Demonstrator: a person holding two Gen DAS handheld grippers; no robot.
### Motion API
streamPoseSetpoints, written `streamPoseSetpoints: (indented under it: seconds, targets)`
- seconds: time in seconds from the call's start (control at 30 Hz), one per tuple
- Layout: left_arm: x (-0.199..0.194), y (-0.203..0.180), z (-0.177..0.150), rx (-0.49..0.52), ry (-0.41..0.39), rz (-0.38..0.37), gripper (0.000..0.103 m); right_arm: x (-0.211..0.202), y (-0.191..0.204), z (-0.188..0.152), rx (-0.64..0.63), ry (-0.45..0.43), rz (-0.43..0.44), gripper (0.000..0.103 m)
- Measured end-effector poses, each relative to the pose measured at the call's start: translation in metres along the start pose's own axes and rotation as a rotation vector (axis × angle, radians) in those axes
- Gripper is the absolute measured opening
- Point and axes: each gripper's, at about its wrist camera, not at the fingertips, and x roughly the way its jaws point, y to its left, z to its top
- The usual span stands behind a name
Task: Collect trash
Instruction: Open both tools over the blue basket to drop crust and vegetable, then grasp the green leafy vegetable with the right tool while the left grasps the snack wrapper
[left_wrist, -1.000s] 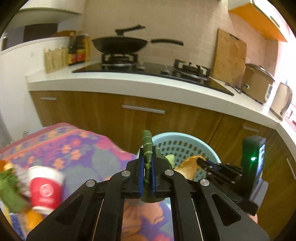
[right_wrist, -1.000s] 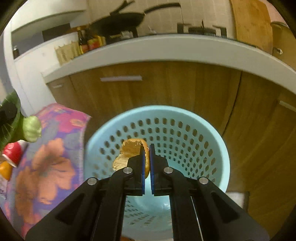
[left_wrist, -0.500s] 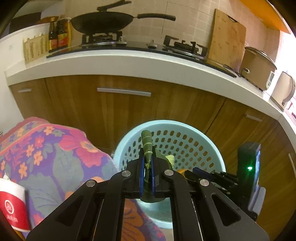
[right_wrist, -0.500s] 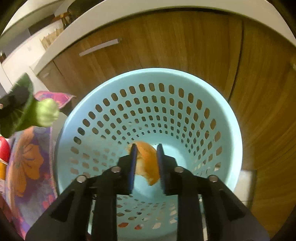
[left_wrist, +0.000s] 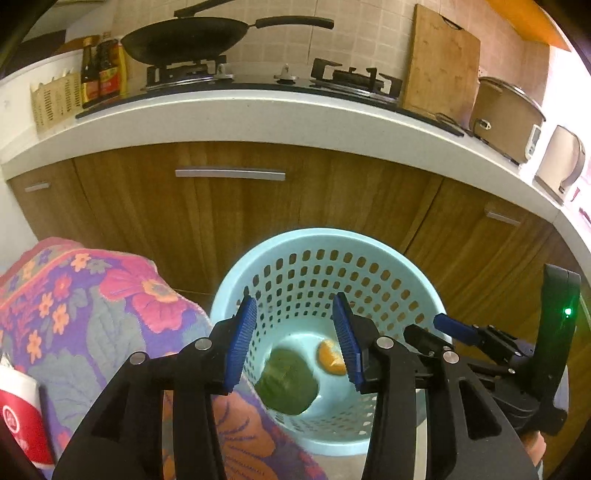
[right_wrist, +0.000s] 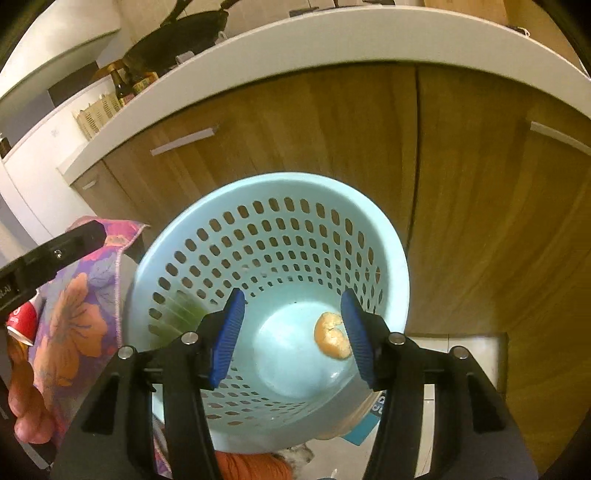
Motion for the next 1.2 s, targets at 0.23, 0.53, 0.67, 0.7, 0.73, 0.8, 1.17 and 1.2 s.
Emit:
streamPoseSetpoints:
  seconds: [0.23, 0.53, 0.67, 0.7, 0.73, 0.8, 1.17, 1.2]
  targets:
    - [-0.04, 0.009, -0.006, -0.044, -0.062, 0.001, 0.042, -0.028, 0.025, 0.002, -0.063, -0.068, 0.025, 0.051]
    - [-0.15, 0.023, -0.033, -0.079, -0.237, 0.081, 0.047, -0.092, 0.104, 0.002, -0.238, -0.202, 0.142, 0.051]
    - [-0.202, 0.048, -0.053, -0.131, -0.297, 0.153, 0.051, -0.106, 0.152, -0.003, -0.339, -0.225, 0.199, 0.051]
    - [-0.212, 0.056, -0.057, -0.147, -0.307, 0.17, 0.051, -0.107, 0.168, -0.006, -0.366, -0.224, 0.215, 0.051]
    - [-0.222, 0.063, -0.061, -0.16, -0.319, 0.189, 0.053, -0.108, 0.179, -0.007, -0.386, -0.224, 0.232, 0.051]
    - [-0.242, 0.081, -0.071, -0.185, -0.339, 0.254, 0.056, -0.107, 0.202, -0.012, -0.424, -0.223, 0.264, 0.051]
    - [-0.295, 0.203, -0.108, -0.391, -0.351, 0.421, 0.056, -0.063, 0.295, -0.027, -0.589, -0.153, 0.332, 0.051]
    - [-0.294, 0.212, -0.111, -0.403, -0.343, 0.417, 0.056, -0.06, 0.298, -0.028, -0.597, -0.148, 0.331, 0.051]
